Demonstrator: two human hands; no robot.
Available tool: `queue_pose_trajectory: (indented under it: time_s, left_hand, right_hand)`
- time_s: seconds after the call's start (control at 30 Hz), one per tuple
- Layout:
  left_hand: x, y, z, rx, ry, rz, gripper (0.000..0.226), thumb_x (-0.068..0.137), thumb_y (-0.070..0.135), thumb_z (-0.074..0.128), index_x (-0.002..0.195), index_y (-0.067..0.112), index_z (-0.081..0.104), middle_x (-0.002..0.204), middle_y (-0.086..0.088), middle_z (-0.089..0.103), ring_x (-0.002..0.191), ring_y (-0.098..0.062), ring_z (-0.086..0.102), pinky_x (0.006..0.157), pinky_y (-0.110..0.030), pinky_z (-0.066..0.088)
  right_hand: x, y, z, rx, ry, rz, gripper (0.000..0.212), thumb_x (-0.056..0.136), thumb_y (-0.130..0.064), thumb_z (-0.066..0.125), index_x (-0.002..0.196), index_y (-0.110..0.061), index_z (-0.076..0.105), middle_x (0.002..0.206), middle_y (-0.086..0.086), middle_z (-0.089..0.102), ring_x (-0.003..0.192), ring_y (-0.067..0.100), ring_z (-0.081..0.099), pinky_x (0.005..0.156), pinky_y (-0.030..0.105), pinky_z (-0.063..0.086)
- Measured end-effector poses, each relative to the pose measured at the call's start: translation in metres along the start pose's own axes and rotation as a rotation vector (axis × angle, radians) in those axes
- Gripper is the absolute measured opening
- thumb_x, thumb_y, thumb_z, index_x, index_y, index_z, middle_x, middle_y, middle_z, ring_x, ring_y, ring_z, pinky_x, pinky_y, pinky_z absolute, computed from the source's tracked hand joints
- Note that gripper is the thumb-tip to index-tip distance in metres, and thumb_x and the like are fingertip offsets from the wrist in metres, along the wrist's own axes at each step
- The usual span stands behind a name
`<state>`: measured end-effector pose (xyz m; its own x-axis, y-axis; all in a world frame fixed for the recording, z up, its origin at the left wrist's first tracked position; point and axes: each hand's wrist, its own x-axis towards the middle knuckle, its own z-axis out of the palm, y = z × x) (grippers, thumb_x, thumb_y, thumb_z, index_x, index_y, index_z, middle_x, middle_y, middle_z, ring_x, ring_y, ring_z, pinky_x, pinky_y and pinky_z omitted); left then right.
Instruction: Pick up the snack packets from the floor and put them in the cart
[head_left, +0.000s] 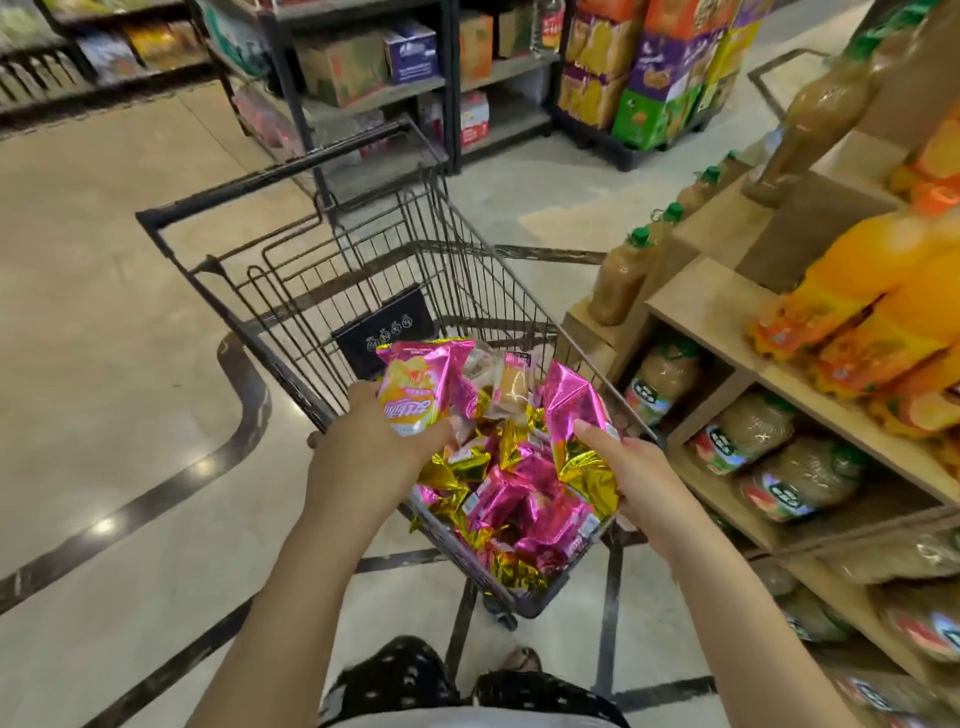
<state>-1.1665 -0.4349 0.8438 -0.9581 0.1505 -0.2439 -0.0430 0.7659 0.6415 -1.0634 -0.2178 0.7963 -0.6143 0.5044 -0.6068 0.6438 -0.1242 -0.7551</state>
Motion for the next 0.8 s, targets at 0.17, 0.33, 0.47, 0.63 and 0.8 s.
queue_pose_trajectory:
  time_s: [0.17,0.33,0.47,0.63,0.8]
  left_hand:
    - [0.050,0.005,0.013,0.115,-0.035,0.058,0.068,0.076,0.063,0.070,0.120,0.023,0.036,0.088,0.011,0.048,0.085,-0.020,0.054,0.069,-0.030,0.043]
    - [0.124,0.007,0.027,0.243,-0.172,0.124,0.081,0.074,0.066,0.069,0.129,0.016,0.037,0.116,-0.007,0.061,0.100,-0.031,0.062,0.081,-0.040,0.053]
    - [0.175,0.008,0.021,0.285,-0.280,0.218,0.081,0.074,0.065,0.069,0.129,0.015,0.037,0.118,-0.009,0.062,0.105,-0.032,0.061,0.083,-0.038,0.052]
    - [0.232,-0.001,0.015,0.380,-0.427,0.315,0.077,0.075,0.065,0.068,0.123,0.015,0.037,0.113,-0.009,0.062,0.102,-0.033,0.061,0.084,-0.042,0.052]
    - [0.266,-0.011,0.023,0.481,-0.566,0.346,0.082,0.077,0.062,0.069,0.132,0.012,0.034,0.116,-0.011,0.059,0.103,-0.032,0.059,0.083,-0.040,0.052]
  right_hand:
    - [0.023,-0.014,0.009,-0.039,0.017,0.001,0.066,0.078,-0.060,0.066,0.122,-0.011,0.061,0.115,0.017,0.064,0.102,0.025,0.061,0.094,0.040,0.045]
    - [0.047,-0.024,0.036,-0.024,0.093,0.046,0.042,0.085,-0.053,0.064,0.093,-0.012,0.060,0.087,0.001,0.058,0.076,0.014,0.054,0.065,0.028,0.038]
    - [0.057,-0.033,0.071,-0.021,0.190,0.117,0.053,0.087,-0.051,0.064,0.122,-0.011,0.059,0.125,0.014,0.060,0.110,0.027,0.056,0.089,0.033,0.039]
    - [0.071,-0.039,0.121,0.028,0.242,0.220,0.034,0.082,-0.054,0.066,0.088,-0.026,0.048,0.075,-0.006,0.048,0.084,0.016,0.048,0.081,0.028,0.036]
    - [0.070,-0.018,0.157,0.034,0.275,0.321,0.037,0.084,-0.050,0.069,0.104,-0.021,0.060,0.110,0.003,0.066,0.093,0.018,0.059,0.085,0.033,0.046]
